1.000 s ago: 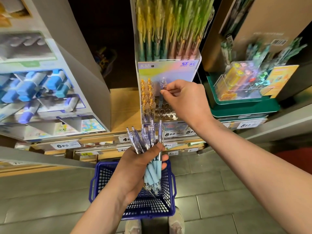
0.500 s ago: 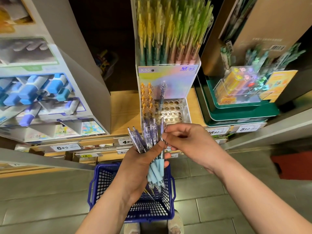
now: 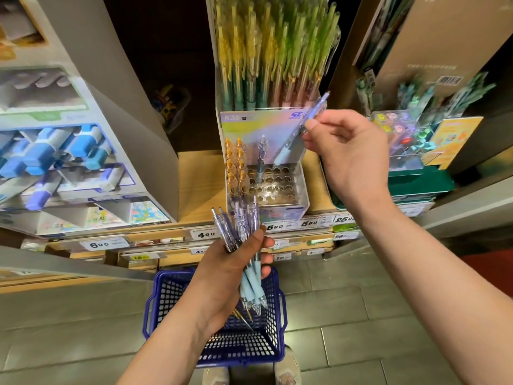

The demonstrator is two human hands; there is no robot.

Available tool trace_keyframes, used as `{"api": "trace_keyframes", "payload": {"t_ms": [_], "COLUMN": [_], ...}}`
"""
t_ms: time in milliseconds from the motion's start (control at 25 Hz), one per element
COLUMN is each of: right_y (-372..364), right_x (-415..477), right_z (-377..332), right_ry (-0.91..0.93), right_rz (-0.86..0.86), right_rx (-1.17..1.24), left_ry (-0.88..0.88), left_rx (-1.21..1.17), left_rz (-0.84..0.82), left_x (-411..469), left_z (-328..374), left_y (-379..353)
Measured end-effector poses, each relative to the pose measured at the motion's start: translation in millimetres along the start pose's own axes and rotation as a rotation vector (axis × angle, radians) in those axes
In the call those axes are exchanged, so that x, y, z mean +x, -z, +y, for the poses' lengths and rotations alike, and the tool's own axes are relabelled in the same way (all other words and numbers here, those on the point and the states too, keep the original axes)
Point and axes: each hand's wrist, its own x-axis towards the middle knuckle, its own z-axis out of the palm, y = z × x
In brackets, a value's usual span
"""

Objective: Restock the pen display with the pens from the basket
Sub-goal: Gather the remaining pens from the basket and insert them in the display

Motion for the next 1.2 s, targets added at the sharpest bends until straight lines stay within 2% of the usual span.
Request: {"api": "trace_keyframes", "payload": {"t_ms": [240,400,520,640,720,840,920,1080,1200], "right_y": [-17,-25,-27,-22,-14,-7,-5,1,4], "right_x": [-3,-8,-11,-20,-37,-67,-74,-61,-40], "right_z": [19,30,28,21,18,13,13,8,-2], "right_ry": [0.127,0.174,0.139,-0.014,-0.171,-0.426,-0.479,-0.512,-0.307], "right_rz": [-0.077,-0.191,-0.196,-0.228,-0.338,-0.596,-0.638,-0.471,-0.273], "right_rx": [-0.318,-0.537,-0.600,-0.628,-0.580,-0.383,-0.291,-0.121,-0.019], "left_ry": [0.004,-0.014,-0.030,-0.046,-0.068,-0.115,-0.123,-0.078,-0.031], "left_rx": [0.020,0.044,0.073,0.081,0.077,0.129,0.142,0.019,-0.062], "left_rz": [-0.017,-0.040,-0.055,-0.054,-0.056,-0.066,-0.069,-0.005,0.047], "left_x": [1,4,3,2,2,2,1,3,4], "left_z": [-1,-2,-4,-5,-4,-4,-6,-9,-12], "left_y": [3,5,5,3,1,-1,-2,2,5]}}
